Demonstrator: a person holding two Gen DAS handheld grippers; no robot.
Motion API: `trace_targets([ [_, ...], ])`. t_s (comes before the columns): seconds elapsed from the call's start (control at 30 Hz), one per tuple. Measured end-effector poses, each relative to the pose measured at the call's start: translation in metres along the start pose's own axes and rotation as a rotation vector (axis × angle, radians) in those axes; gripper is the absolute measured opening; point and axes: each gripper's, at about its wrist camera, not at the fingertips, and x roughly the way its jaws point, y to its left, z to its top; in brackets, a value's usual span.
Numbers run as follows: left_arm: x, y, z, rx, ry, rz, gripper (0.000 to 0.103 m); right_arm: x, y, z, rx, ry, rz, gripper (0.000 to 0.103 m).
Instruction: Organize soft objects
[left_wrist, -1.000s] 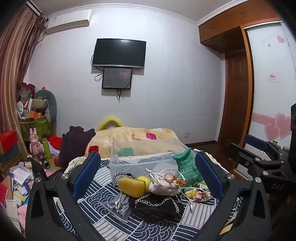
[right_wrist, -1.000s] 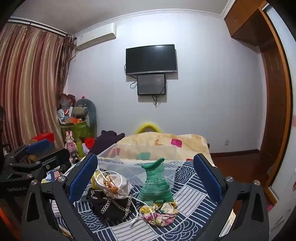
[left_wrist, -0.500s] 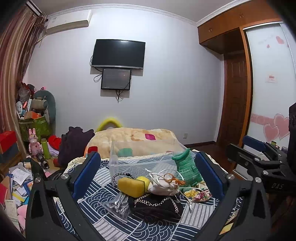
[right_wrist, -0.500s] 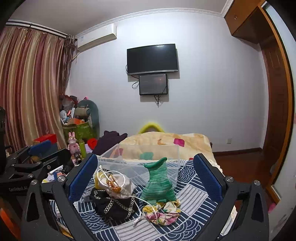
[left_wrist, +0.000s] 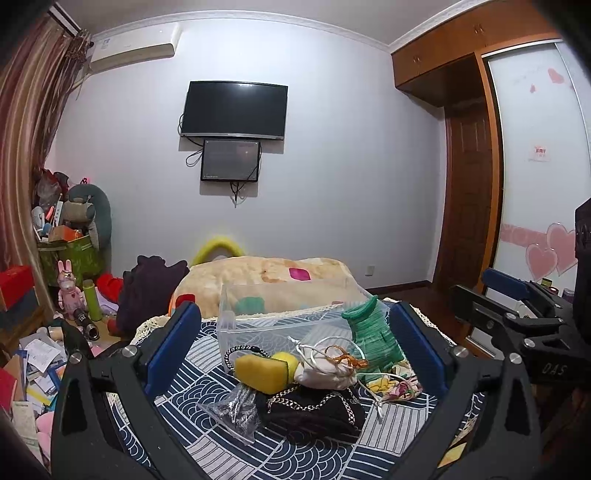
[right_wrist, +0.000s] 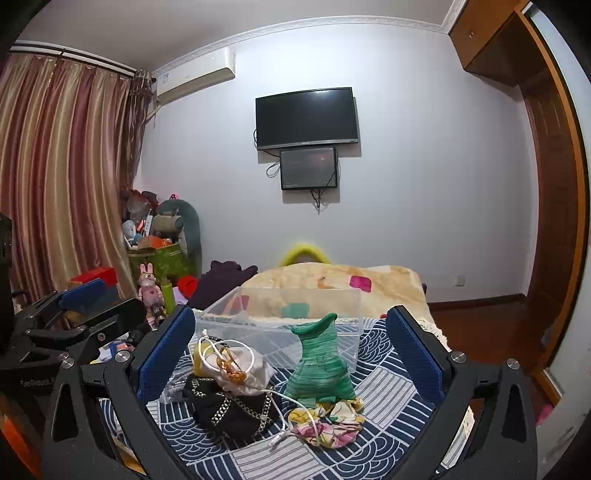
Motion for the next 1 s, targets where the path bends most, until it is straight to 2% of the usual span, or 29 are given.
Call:
trace_targets([
  [1.0, -0.0012, 0.0003, 0.0007, -0.002, 0.001, -0.003, 0.103, -0.0022, 0.0014, 0.0034, 0.008, -0.003, 0.014, 0.103],
])
